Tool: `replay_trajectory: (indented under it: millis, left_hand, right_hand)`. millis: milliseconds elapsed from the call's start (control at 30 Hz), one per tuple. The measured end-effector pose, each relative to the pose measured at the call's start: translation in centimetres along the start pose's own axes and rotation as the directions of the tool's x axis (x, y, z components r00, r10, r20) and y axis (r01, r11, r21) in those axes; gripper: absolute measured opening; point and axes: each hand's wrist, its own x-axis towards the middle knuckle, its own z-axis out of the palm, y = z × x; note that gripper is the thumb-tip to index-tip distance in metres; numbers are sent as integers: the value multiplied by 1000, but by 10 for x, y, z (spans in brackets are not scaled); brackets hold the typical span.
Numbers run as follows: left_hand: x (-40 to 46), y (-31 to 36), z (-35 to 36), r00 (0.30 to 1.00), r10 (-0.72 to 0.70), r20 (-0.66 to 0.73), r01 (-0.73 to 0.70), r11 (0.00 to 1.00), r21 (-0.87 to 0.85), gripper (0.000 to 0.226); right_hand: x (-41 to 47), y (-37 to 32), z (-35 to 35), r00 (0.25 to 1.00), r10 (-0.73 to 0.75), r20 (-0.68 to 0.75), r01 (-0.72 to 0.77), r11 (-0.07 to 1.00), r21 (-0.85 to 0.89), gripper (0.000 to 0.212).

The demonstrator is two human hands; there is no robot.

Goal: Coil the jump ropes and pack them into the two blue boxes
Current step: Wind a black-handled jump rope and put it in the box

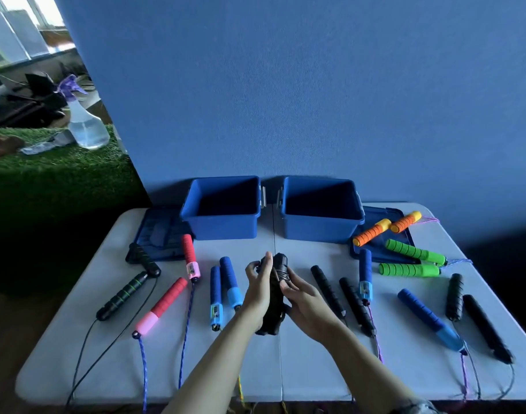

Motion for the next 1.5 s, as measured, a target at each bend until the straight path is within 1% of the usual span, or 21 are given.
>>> replay_trajectory:
  millis: [133,233,267,333,400,467,567,600,700,733,800,933,1000,1067,1133,1167,1233,1300,1400,1467,1500]
  left_hand:
    - [2,-1,-8,1000,0,25,-1,999,39,28]
    - [7,-5,-6,1000,25,13,-26,994,110,29]
    - [8,-6,-5,999,38,11,-39,994,104,32]
    - [10,-9,-2,998,55,39,-59,992,109,42]
    - [8,-7,-2,997,64,45,-69,990,121,51]
    - [9,-5,-7,996,71,55,-76,991,108,49]
    - [7,-6,-17,992,82,90,-92,990,106,44]
    - [6,-5,-20,990,93,102,-105,987,118,47]
    - [12,-4,-20,986,115,123,-140,964,226,53]
    - [14,-4,-20,985,118,123,-144,962,234,53]
    - [13,-3,-20,985,115,125,-142,962,235,54]
    - [11,-2,-22,978,153,141,-183,954,238,54]
    - [15,0,-18,973,158,168,-192,959,207,54]
    - [17,4,-10,967,165,192,-201,961,188,54]
    - [23,8,1,965,162,205,-202,960,194,56]
    - [29,8,7,966,152,209,-193,962,194,58]
    - [43,8,24,962,156,223,-203,957,205,59]
    - [47,18,41,960,175,219,-224,948,225,63]
    - [52,40,62,950,230,209,-270,944,188,64]
    - [62,52,72,946,262,191,-292,945,150,76]
    - [70,59,74,949,258,183,-288,944,159,81]
  right_hand:
    - [-2,6,-4,1000,-7,18,7,1000,-9,45]
    - [-3,7,6,993,-74,-91,72,997,-26,41]
    - [-2,7,12,985,-92,-149,82,994,-72,41]
    - [4,9,22,951,-115,-286,45,970,-240,42]
    - [9,14,23,927,-135,-350,-22,911,-412,50]
    - [8,15,21,929,-172,-328,-36,840,-542,59]
    - [5,11,15,953,-200,-227,-4,741,-672,69]
    - [4,10,14,962,-190,-197,2,725,-689,69]
    - [1,12,16,973,-183,-144,46,759,-650,69]
    - [0,13,17,972,-192,-137,53,741,-669,73]
    - [-2,14,19,972,-195,-134,48,716,-696,77]
    - [-4,13,12,972,-193,-130,34,670,-742,68]
    - [-5,11,7,969,-210,-130,40,653,-756,68]
    - [-4,7,4,962,-234,-144,56,681,-730,68]
    - [-1,0,-2,955,-248,-162,78,738,-670,59]
    - [2,-6,-5,947,-266,-182,83,747,-660,54]
    - [11,-19,-15,917,-325,-230,79,715,-694,47]
    - [21,-35,-29,905,-344,-252,57,683,-728,48]
    - [38,-59,-52,904,-356,-238,39,621,-782,50]
    - [49,-76,-65,904,-367,-221,42,590,-807,49]
    - [56,-85,-70,905,-371,-209,48,576,-816,48]
